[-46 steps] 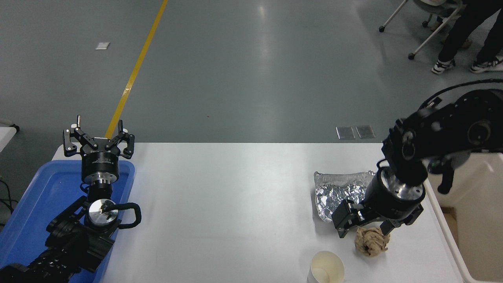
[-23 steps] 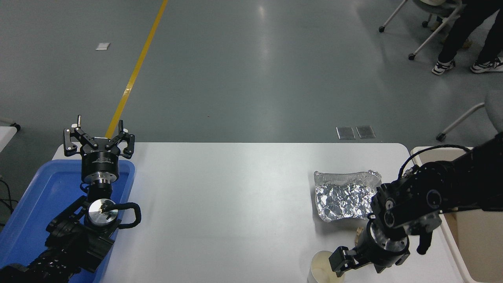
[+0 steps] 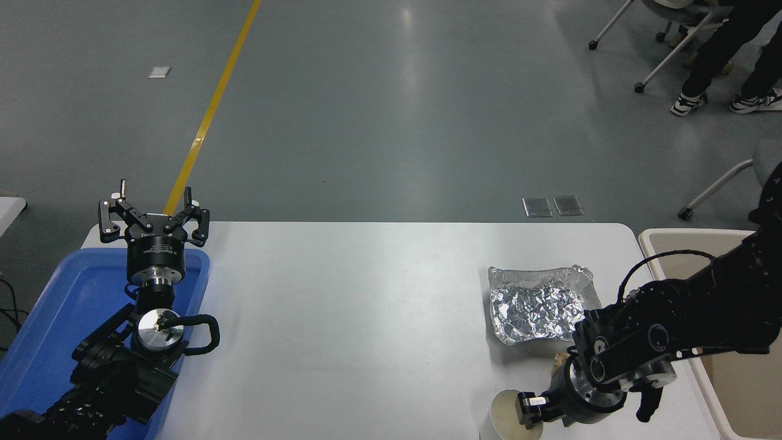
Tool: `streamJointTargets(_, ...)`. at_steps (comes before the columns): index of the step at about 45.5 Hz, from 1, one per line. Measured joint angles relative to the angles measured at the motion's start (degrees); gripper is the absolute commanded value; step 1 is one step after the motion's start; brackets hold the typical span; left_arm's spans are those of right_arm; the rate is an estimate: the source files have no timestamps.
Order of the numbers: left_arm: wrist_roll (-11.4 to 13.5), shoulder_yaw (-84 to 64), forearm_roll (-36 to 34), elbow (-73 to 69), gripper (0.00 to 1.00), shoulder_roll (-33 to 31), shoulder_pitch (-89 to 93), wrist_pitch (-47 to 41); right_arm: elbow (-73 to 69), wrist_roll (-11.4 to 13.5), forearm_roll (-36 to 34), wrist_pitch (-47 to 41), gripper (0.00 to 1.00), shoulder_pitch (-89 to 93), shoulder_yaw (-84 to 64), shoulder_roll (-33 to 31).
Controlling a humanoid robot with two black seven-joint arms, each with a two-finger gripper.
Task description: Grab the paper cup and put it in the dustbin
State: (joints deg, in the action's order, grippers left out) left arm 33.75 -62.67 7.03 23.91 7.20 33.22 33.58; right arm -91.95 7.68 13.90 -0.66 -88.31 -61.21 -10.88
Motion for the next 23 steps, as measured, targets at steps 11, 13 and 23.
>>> streamJointTargets(11,-0.01,0.00,0.00,0.00,0.99,0.00,0.00,0.00,-1.67,0.26,-0.25,-0.04,0.00,-2.59,-1.85,-0.82)
streamJointTargets(13,-0.02,0.00,-0.03,0.00,0.99,0.00,0.00,0.00,-2.07,0.28,-0.38,-0.34,0.00,-3.65,-2.25,-1.15)
streamJointTargets(23,-0.09,0.00,-0.07,0.00,0.99,0.01,0.00,0.00,-5.27,0.36,-1.88,-3.00,0.00,-12.30,-5.38,-4.15)
